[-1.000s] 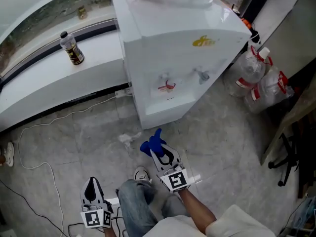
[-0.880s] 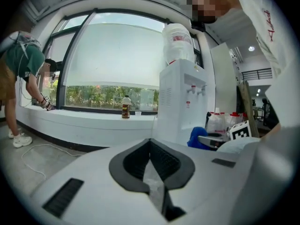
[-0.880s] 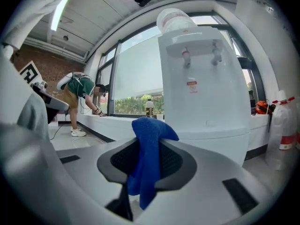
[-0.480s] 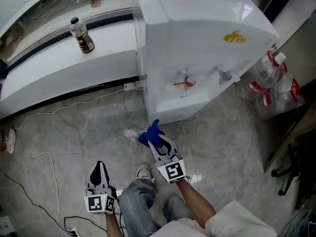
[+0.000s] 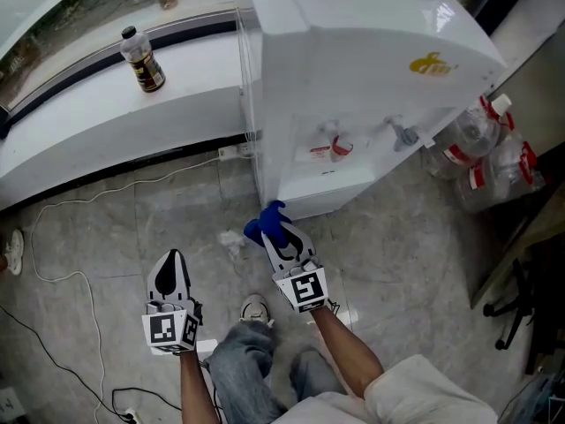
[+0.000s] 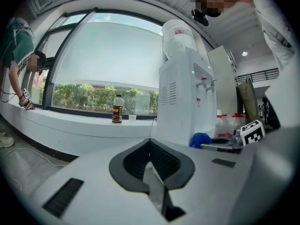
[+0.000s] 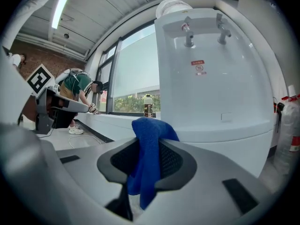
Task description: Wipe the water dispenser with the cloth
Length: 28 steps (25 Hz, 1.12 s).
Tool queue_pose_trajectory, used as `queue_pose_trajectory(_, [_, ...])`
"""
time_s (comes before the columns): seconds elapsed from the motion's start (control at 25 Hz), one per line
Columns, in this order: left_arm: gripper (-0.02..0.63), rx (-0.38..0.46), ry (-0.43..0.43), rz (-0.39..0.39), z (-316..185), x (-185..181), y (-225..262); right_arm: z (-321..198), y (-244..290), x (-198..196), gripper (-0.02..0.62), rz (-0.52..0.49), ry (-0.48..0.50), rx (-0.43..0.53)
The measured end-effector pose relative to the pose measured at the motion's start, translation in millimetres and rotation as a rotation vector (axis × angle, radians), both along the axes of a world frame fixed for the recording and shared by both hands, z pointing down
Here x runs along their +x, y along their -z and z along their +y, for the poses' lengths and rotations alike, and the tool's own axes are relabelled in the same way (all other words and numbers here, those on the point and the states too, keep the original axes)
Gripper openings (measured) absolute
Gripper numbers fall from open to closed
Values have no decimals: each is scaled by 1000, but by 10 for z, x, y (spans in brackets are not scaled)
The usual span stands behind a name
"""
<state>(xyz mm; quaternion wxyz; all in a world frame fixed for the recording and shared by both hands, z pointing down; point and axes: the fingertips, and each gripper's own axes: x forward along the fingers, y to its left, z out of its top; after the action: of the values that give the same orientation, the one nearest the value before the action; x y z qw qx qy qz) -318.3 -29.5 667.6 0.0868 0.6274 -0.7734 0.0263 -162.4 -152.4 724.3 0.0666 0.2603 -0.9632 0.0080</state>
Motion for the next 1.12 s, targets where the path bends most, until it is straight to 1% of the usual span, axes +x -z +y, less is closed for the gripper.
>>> queue_pose_trajectory(0.12, [12, -10, -5, 16, -50, 100, -58, -53, -54, -19, 114, 6, 5, -7])
queue_pose_trajectory(0.24, [12, -27, -31, 23, -131, 226, -147, -185, -97, 96, 114, 11, -19, -10])
queue_pose_trajectory(0.36, [12, -37, -67, 39, -283, 347, -206, -401, -133, 385, 114, 23, -89, -14])
queue_pose_trajectory(0.64, [12, -23, -158, 47, -706, 660, -208, -1054, -179, 1259, 114, 57, -269, 5])
queue_pose_trajectory(0.8, [12, -24, -216, 42, -915, 890, -197, -1335, -185, 1643, 114, 96, -301, 22])
queue_pose_trajectory(0.92, [12, -17, -243, 46, -1004, 968, -163, -1491, -200, 1841, 114, 123, -316, 33])
queue_pose_trajectory(1.12, [12, -25, -254, 37, -1108, 1019, -140, -1704, -220, 2194, 114, 98, -417, -5])
